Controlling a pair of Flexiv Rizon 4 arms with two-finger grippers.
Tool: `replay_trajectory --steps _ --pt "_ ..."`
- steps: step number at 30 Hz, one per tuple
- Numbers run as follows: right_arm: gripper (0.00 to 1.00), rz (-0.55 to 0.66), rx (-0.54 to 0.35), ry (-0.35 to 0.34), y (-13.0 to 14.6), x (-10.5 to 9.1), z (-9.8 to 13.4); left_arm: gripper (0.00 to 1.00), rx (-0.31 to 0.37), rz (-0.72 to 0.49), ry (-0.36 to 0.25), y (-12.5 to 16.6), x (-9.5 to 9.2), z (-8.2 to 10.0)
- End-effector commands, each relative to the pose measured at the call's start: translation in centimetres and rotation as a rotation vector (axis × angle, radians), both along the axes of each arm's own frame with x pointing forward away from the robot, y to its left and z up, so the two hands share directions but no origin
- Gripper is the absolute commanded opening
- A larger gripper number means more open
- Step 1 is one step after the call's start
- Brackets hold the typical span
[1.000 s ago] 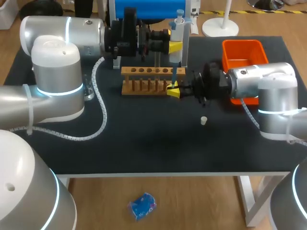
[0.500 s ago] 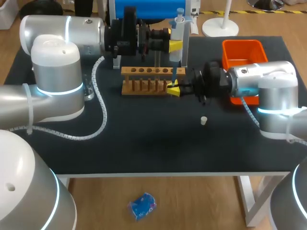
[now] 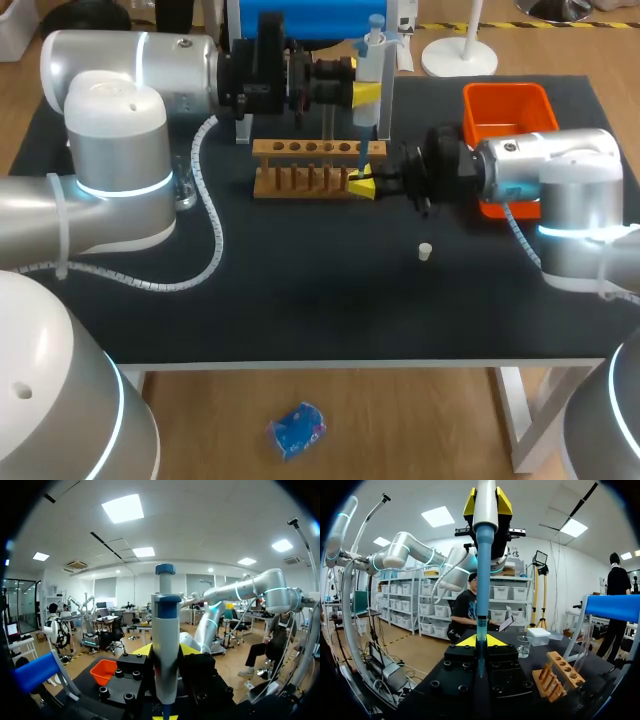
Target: Invert the test tube, pick up the pipette, mount the tip to pipette, aspirate from beaker and dispense into the tube, eject the tip, return the pipette, and cap with the stopper.
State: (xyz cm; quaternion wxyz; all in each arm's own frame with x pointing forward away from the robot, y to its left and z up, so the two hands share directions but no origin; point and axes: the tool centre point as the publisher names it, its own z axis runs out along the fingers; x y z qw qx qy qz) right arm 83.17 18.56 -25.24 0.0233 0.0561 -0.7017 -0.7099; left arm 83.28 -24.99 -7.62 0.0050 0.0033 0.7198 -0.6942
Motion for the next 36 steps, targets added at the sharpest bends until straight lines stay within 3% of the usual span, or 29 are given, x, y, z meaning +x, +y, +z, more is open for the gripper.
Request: replay_trajectory --steps 1,8,36 --pt "0.0 -0.004 -0.006 -0.007 -0.01 -0.22 1.19 0.0 0.0 0.001 0.0 -0.01 0.02 -0.76" --pt "0.0 -0.006 -0.009 -0.042 -0.02 -0.15 1.46 0.0 0.0 0.001 0.0 -0.01 0.02 -0.76" --pt "0.0 -0.063 -0.024 0.001 -0.04 -0.01 1.59 0.0 0.0 0.001 0.0 -0.01 0.02 -0.76"
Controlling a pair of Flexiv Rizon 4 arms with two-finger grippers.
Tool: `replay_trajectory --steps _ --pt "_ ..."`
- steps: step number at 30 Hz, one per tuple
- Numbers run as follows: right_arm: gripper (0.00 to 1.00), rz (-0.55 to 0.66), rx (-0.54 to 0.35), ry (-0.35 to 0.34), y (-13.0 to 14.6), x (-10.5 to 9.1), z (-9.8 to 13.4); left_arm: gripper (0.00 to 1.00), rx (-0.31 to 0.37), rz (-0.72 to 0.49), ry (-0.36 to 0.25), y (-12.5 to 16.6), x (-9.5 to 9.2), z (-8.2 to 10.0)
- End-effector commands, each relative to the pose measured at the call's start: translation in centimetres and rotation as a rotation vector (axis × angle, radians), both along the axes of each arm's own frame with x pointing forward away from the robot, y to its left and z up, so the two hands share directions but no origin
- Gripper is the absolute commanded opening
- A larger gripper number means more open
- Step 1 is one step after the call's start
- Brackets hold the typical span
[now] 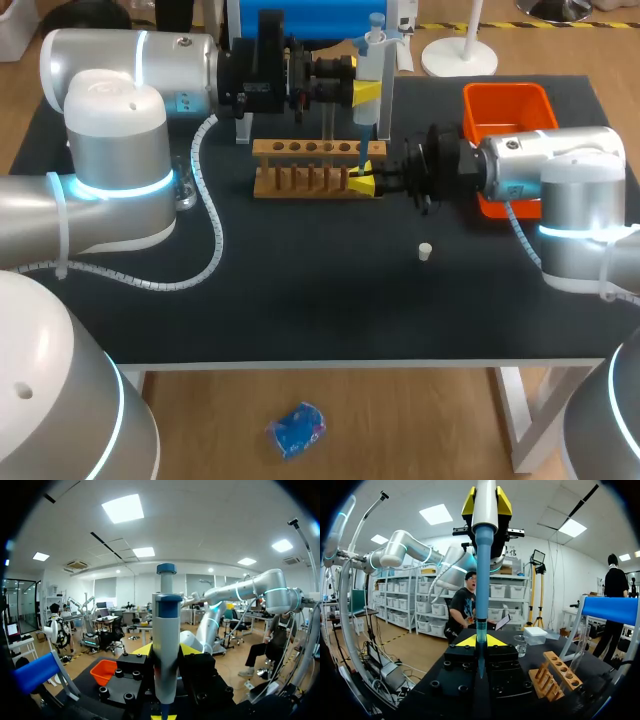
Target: Invert the test tube, pick up the pipette, mount the tip to pipette, aspirate from beaker and dispense into the tube, eject the tip, return the pipette, and cap with the stopper.
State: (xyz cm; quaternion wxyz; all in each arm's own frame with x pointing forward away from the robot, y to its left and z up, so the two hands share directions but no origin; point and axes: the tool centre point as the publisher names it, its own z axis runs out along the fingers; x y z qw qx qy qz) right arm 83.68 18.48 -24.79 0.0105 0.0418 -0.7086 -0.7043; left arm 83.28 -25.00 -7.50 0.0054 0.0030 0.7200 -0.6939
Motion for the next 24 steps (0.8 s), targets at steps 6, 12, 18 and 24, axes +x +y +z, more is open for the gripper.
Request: replay_trajectory --steps 6,12,18,24 --pt "0.0 -0.084 -0.008 0.011 0.05 -0.42 1.06 0.0 0.0 0.0 0.0 0.0 0.02 -0.89" --pt "0.0 -0.132 -0.001 0.016 0.03 -0.22 1.06 0.0 0.0 0.0 0.0 0.0 0.02 -0.89" --pt "0.0 -0.166 -0.003 0.018 0.0 -0.08 1.13 0.0 0.0 0.0 0.0 0.0 0.02 -0.89" --pt "0.0 -0.175 0.001 0.017 0.01 -0.1 1.16 0.0 0.0 0.0 0.0 0.0 0.02 -0.89"
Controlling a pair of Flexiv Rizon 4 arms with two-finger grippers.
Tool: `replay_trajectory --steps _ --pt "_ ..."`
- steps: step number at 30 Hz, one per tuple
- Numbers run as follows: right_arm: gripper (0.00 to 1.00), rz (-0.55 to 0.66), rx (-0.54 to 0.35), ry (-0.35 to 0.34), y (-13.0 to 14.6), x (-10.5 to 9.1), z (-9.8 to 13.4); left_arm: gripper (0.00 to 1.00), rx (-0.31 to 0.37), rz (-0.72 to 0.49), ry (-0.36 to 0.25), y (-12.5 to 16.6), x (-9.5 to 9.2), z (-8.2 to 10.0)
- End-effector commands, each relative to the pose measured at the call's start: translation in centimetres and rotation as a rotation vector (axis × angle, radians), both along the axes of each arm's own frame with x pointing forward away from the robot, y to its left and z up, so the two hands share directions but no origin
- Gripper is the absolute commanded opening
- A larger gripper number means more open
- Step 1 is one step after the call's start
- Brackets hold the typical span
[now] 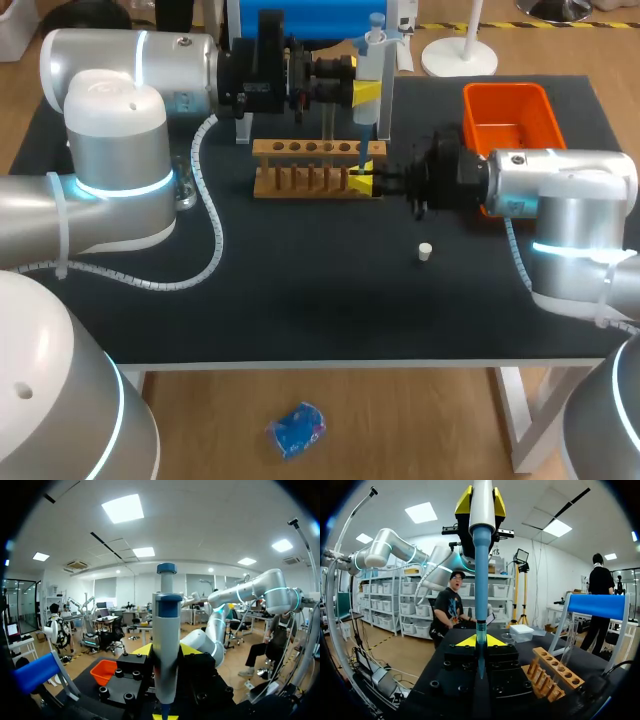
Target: Invert the test tube, pick up the pipette, mount the tip to pipette, aspirate from beaker and dispense into the tube, eject the tip, return the pipette, and cap with the stopper.
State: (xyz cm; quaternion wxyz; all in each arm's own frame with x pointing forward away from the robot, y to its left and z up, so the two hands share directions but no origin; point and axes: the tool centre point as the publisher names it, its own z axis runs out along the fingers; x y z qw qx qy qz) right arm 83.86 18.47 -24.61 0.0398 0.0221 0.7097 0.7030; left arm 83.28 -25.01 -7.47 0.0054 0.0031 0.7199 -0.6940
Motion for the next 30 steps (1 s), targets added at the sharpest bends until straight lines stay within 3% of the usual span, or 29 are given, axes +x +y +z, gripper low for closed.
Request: replay_trajectory --steps 1,9,10,11,12,18,30 --pt "0.0 -0.013 0.001 -0.001 0.0 -0.3 1.0 0.0 0.0 0.0 0.001 0.0 0.0 -0.9" --pt "0.0 0.003 0.0 0.018 0.0 -0.3 0.9 0.0 0.0 0.0 0.001 0.0 0.0 -0.9" --pt "0.07 0.01 -0.013 0.016 0.0 -0.4 0.8 0.0 0.0 0.0 0.001 0.0 0.0 -0.9" --pt "0.48 0.009 -0.032 0.01 0.0 -0.4 0.8 0.0 0.0 0.0 0.001 0.0 0.0 -0.9" --pt "1.0 0.011 -0.029 0.018 -0.1 -0.4 0.6 0.0 0.0 0.0 0.001 0.0 0.0 -0.9" --pt "1.0 0.053 -0.047 0.035 -1.0 -0.6 0.2 0.0 0.0 0.0 0.001 0.0 0.0 -0.9" --pt "1.0 0.269 -0.115 0.031 -4.9 -1.1 0.0 0.0 0.0 0.0 0.001 0.0 0.0 -0.9"
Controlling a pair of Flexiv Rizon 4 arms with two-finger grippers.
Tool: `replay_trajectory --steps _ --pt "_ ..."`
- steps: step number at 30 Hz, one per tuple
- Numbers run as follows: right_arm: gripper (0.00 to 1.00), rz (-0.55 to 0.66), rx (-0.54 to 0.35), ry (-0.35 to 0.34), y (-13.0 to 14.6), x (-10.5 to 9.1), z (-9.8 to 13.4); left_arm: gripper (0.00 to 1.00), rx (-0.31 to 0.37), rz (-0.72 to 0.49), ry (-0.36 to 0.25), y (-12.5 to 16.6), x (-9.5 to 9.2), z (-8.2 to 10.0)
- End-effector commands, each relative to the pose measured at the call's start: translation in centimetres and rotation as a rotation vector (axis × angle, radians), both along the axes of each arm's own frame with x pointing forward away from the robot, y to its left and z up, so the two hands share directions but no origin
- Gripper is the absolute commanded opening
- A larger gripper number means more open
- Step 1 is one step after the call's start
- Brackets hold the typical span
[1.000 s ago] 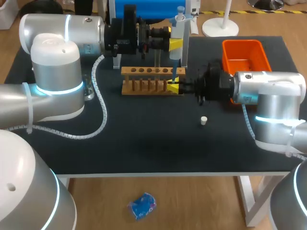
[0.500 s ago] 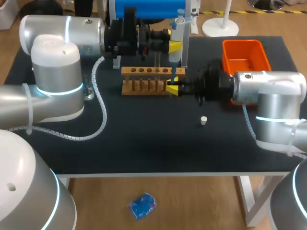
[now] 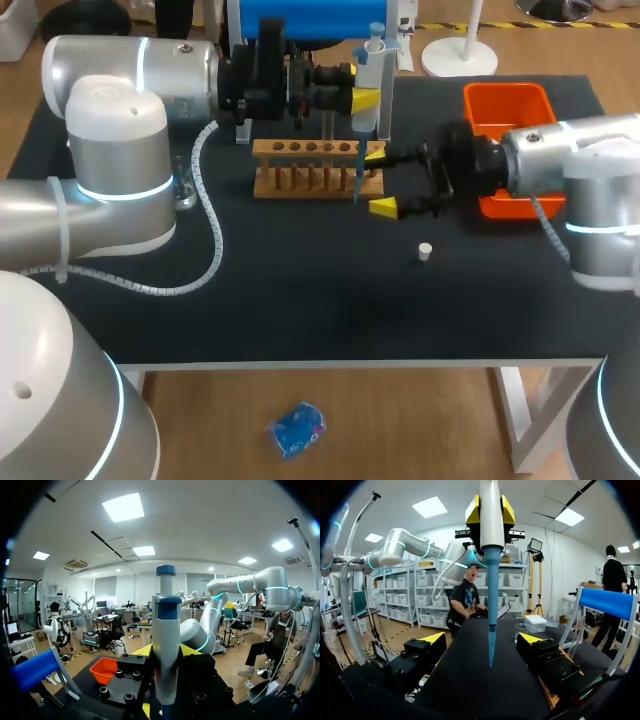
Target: Invert the test tube, pick up the pipette, mount the tip to pipette, aspirate from beaker and dispense into the tube, eject the tip, return the pipette, and cap with the stopper.
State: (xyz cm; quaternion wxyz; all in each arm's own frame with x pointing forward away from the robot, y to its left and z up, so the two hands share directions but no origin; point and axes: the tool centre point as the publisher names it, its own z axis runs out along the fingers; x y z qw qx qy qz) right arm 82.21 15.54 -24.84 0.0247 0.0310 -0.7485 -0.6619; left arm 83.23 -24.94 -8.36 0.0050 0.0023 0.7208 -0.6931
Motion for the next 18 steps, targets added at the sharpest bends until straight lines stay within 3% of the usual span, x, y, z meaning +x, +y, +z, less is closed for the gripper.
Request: replay_trajectory --steps 1,10,18 --pt "1.0 0.117 -0.012 0.013 -2.4 0.4 0.2 0.0 -0.003 -0.001 -0.001 -0.1 0.1 0.0" --pt "1.0 0.196 -0.11 0.029 -5.3 -0.2 0.2 0.0 -0.003 -0.001 -0.001 -0.1 0.1 0.0" --pt "1.0 0.19 -0.115 0.024 -6.7 -0.2 0.3 0.0 -0.003 -0.001 -0.001 -0.1 0.1 0.0"
